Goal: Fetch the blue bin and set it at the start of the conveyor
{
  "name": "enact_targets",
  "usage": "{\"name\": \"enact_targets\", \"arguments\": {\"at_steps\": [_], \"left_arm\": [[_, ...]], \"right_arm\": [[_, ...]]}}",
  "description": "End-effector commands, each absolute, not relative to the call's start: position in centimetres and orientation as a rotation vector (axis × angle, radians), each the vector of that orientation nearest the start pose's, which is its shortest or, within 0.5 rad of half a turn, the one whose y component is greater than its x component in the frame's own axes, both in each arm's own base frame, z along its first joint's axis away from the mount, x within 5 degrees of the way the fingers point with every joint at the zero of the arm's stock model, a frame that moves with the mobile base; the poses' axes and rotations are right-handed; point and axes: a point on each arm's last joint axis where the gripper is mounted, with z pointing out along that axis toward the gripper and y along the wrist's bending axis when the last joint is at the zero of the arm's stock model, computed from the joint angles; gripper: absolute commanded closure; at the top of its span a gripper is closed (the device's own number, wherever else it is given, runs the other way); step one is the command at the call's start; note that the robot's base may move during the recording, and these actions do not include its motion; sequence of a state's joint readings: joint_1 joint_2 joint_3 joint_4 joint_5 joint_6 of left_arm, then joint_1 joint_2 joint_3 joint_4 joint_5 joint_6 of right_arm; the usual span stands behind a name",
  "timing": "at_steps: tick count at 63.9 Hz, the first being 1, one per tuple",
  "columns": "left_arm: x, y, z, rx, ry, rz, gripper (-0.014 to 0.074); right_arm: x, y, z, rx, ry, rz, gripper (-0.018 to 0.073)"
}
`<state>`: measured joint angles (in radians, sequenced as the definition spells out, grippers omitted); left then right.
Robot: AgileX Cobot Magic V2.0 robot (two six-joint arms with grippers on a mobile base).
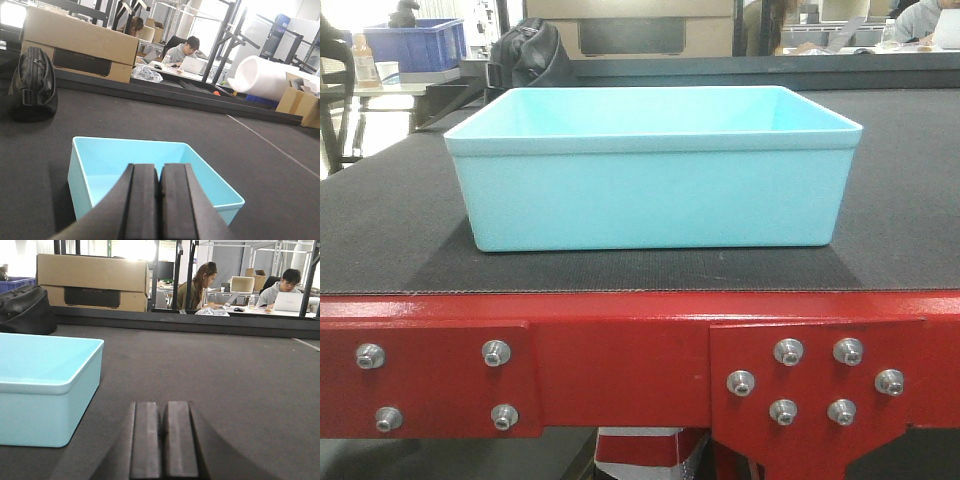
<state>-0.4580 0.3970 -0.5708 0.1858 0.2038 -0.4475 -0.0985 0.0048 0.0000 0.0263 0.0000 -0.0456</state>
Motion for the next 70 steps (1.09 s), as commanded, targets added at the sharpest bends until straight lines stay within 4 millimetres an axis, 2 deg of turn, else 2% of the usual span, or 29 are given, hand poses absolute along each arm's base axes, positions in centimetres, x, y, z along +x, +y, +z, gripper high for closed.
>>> {"name": "enact_targets", "arguments": {"at_steps": [1,21,33,50,60,70], "left_arm": [[7.4,-3.3,36.1,0.125,1.515,-0.558,0.0707],[7.4,-3.3,36.0,0.124,1.517,-0.554,0.0707],[7.5,-2.5,35.2,0.199,1.496,-0.32,0.0707],[6.1,-0.7,30.5,0.15,1.487,-0.028,0.0707],[5.1,-0.1,27.0,0.073,1.471,0.048,0.0707],[5.0,0.0,24.1,0.065,1.471,0.057,0.0707]], "right_arm": [[5.6,-0.6,21.5,0.063,1.458,-0.09,0.0722],[5.6,-0.6,21.5,0.063,1.458,-0.09,0.0722],[5.6,-0.6,21.6,0.063,1.455,-0.09,0.0722],[5.6,-0.6,21.6,0.063,1.455,-0.09,0.0722],[5.6,-0.6,21.6,0.063,1.455,-0.09,0.0722],[5.6,-0.6,21.6,0.063,1.455,-0.09,0.0722]]}}
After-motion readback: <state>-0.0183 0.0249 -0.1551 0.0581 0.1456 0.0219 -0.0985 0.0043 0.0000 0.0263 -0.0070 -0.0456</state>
